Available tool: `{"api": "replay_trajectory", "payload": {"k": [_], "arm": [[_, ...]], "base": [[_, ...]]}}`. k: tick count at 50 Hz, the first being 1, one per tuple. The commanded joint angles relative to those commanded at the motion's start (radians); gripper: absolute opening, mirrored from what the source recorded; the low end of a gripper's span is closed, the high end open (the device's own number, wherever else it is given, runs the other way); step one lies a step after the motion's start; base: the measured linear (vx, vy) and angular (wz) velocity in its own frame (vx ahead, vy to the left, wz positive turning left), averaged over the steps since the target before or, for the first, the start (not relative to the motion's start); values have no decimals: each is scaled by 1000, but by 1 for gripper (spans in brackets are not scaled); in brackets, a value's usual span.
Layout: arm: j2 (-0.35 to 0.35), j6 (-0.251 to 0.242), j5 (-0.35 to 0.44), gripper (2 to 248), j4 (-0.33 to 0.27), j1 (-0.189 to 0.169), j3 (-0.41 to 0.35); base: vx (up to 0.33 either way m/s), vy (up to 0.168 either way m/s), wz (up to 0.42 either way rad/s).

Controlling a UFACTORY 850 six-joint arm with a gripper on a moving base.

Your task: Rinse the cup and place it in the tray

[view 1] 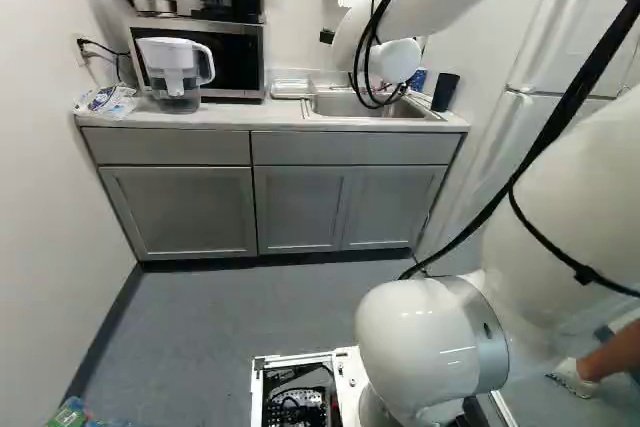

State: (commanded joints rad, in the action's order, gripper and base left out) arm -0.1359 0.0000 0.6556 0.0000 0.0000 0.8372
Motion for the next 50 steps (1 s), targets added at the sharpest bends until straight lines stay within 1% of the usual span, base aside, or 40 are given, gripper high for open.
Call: {"api": "replay_trajectory", "payload": {"k": [28, 50], "arm": [[21, 0, -84, 247, 0, 0, 78], [16, 0, -171, 247, 0, 0, 118]], "base": [[0, 0, 0], [0, 0, 0]]}}
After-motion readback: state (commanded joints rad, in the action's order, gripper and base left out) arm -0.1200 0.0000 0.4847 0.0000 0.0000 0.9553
